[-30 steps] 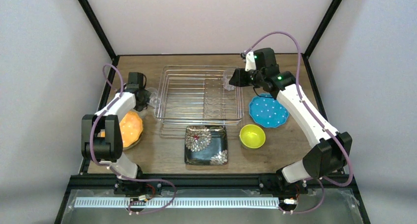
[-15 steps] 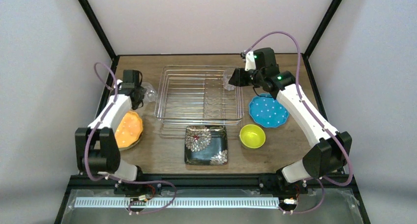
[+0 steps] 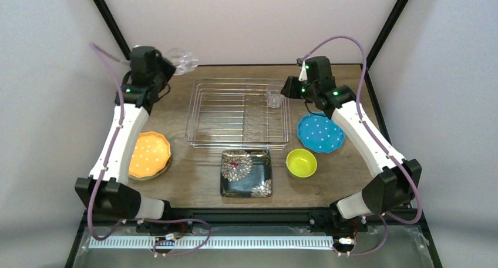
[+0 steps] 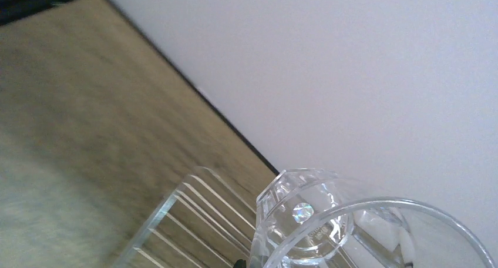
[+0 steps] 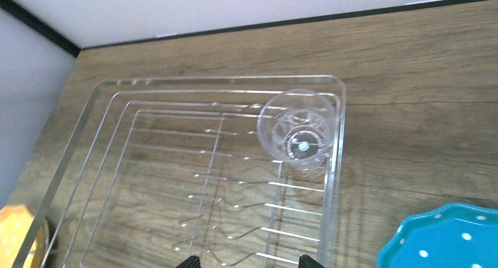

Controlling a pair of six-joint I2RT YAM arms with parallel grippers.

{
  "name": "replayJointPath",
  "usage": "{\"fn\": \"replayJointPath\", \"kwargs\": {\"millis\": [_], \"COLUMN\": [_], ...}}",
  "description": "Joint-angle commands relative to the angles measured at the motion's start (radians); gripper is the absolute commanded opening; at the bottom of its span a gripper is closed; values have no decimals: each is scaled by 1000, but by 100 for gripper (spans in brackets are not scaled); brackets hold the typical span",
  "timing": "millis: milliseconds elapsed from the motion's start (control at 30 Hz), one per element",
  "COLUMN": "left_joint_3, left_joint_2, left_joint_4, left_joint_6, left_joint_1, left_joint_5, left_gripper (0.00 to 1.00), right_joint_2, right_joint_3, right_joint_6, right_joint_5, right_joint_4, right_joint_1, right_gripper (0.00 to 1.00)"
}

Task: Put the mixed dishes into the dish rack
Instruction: Place the cup in the dish rack.

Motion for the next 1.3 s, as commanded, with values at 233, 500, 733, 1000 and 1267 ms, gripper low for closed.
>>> {"fn": "replayJointPath", "kwargs": {"millis": [233, 500, 733, 1000, 1267], "left_joint_3": [482, 707, 773, 781, 782], "left_joint_2": [367, 555, 622, 689, 745], "left_joint_4": [-207, -354, -450, -490, -495], "left_joint_6": [305, 431, 532, 593, 582], "left_joint_1": [-378, -514, -582, -650, -668], "left_joint_5": [68, 71, 60, 55, 54], "left_gripper": [3, 3, 3, 3, 3], "right_joint_2": [-49, -50, -61, -50, -30], "right_joint_3": [-39, -70, -129, -125, -98], "right_joint_6": [120, 175, 209, 229, 227], "right_joint_5": [158, 198, 185, 192, 205], "right_joint_4": [8, 30, 68, 78, 67], "right_joint_1": [-215, -295, -305, -305, -305], "right_gripper": [99, 99, 99, 99, 99]}}
